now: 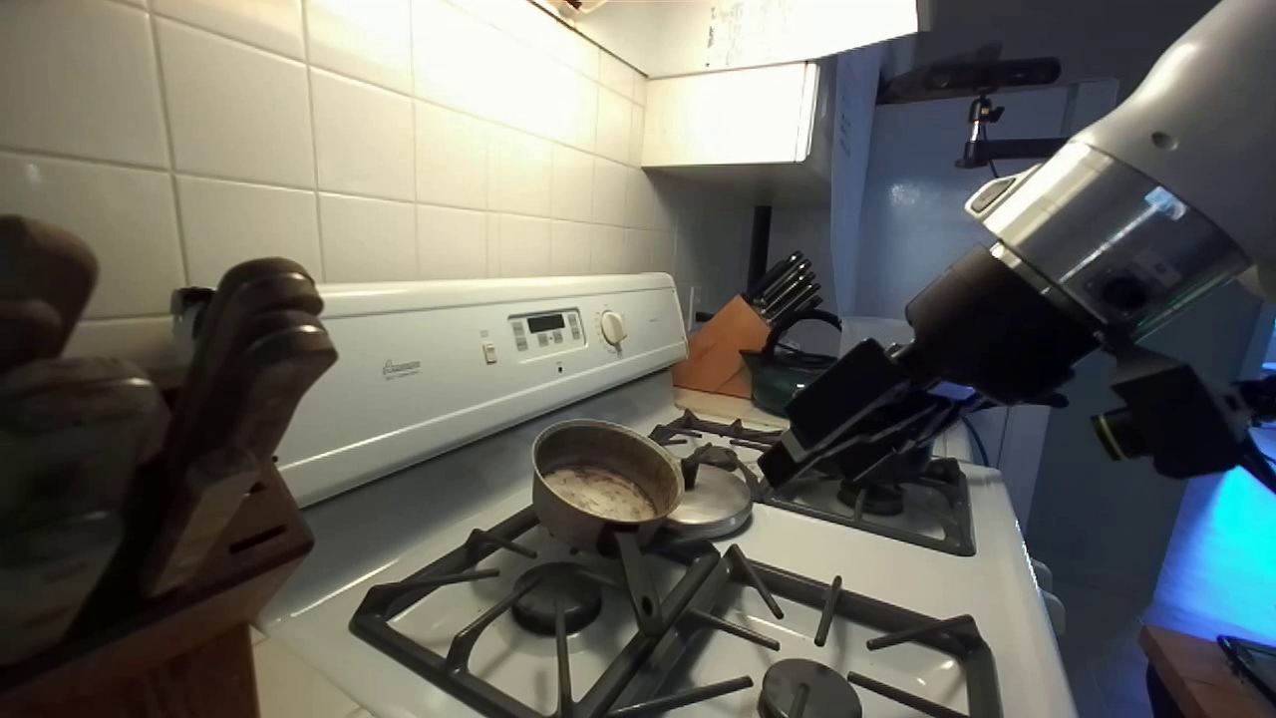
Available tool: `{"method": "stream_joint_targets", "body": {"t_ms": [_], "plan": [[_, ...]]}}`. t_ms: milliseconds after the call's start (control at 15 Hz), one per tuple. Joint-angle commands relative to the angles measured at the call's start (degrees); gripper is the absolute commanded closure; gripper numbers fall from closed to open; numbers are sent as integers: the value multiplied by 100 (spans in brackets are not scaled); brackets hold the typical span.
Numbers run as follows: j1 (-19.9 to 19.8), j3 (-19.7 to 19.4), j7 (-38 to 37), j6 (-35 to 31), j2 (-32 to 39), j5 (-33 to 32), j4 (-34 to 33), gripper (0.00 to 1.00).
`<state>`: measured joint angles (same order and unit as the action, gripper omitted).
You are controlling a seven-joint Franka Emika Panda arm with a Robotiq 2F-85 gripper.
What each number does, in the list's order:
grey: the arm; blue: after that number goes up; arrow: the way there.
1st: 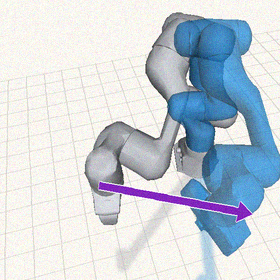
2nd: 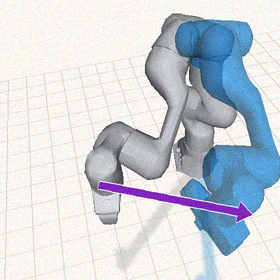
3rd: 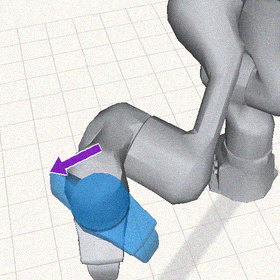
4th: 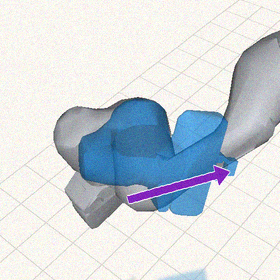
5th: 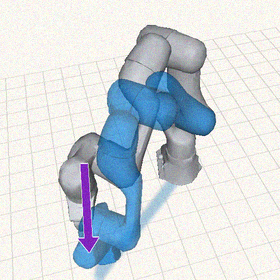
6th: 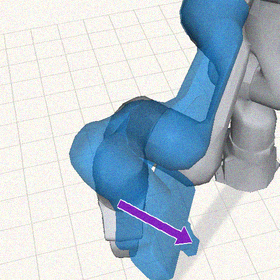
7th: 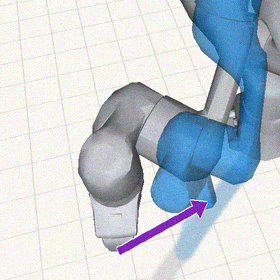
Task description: Put the left pot centrally
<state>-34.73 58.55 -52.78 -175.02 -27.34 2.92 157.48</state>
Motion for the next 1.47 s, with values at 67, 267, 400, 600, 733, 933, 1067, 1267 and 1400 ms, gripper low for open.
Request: {"method": "stream_joint_targets", "body": {"t_ms": [67, 267, 400, 600, 733, 933, 1067, 1267, 1400], "plan": [[-753, 899, -711, -90, -162, 18, -108, 0], [-1198, 1378, -1028, -130, -235, 38, -224, 0], [-1529, 1695, -1202, -147, -217, 41, -360, 0], [-2079, 2190, -1303, -142, -230, 156, -589, 0], [-2507, 2565, -1392, -183, -231, 214, -745, 0], [-3106, 3096, -1443, -232, -264, 295, -969, 0], [-3512, 3479, -1440, -320, -316, 402, -1094, 0], [-4017, 3985, -1420, -462, -449, 613, -1242, 0], [-4370, 4347, -1454, -624, -598, 793, -1329, 0]]}}
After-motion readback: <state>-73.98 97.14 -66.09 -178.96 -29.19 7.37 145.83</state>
